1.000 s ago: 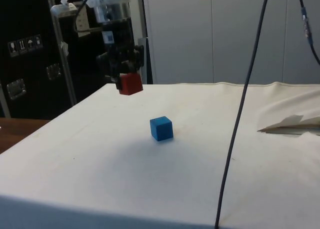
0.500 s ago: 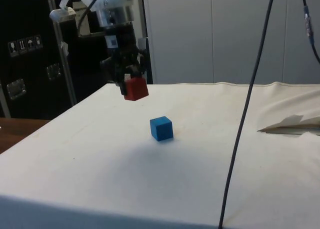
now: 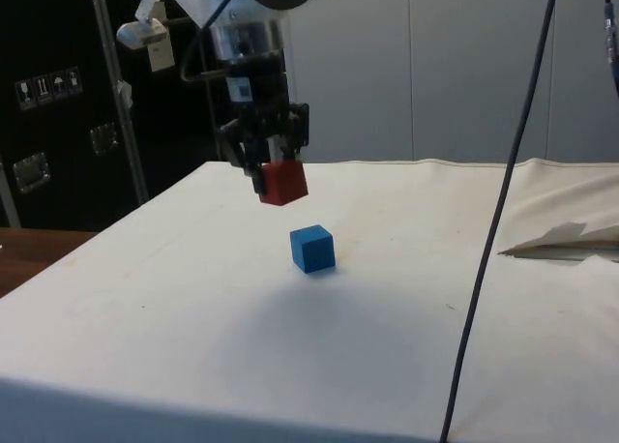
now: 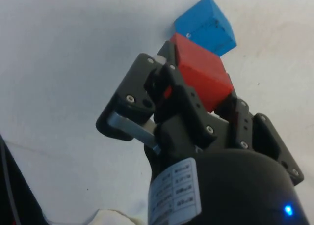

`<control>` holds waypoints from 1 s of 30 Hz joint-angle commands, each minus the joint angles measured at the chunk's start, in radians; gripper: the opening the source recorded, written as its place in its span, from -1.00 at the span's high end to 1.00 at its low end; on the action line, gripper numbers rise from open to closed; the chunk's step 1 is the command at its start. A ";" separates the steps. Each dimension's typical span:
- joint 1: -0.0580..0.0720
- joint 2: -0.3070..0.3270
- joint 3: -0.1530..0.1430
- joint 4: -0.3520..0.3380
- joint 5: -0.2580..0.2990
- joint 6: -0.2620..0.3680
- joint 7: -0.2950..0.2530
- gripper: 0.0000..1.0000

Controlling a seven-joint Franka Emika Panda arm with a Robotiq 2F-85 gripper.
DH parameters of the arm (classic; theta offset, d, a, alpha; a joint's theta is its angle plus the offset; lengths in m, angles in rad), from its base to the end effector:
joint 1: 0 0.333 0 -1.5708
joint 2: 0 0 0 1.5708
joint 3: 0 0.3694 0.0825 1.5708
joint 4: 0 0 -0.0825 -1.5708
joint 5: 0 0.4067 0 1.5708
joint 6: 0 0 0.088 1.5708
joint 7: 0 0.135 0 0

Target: Stack the two cubes.

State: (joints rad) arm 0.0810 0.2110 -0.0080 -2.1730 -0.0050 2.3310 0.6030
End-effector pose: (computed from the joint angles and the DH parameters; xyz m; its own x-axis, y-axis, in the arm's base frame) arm 0.5766 0.0420 0.2987 0.8636 -0.5025 -0.0407 -0.5015 -0.8645 0.0342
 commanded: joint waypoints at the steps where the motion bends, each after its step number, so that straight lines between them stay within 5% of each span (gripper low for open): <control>1: -0.005 -0.007 0.001 -0.017 0.015 0.032 -0.016 0.96; 2: -0.001 0.000 -0.001 -0.006 0.001 0.011 -0.003 0.96; 15: -0.020 -0.015 -0.017 -0.105 0.006 0.189 -0.048 0.96; 30: -0.020 -0.046 -0.013 -0.224 -0.001 0.308 -0.047 0.96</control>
State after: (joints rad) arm 0.0600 0.1650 -0.0210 -2.3970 -0.0030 2.6300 0.5520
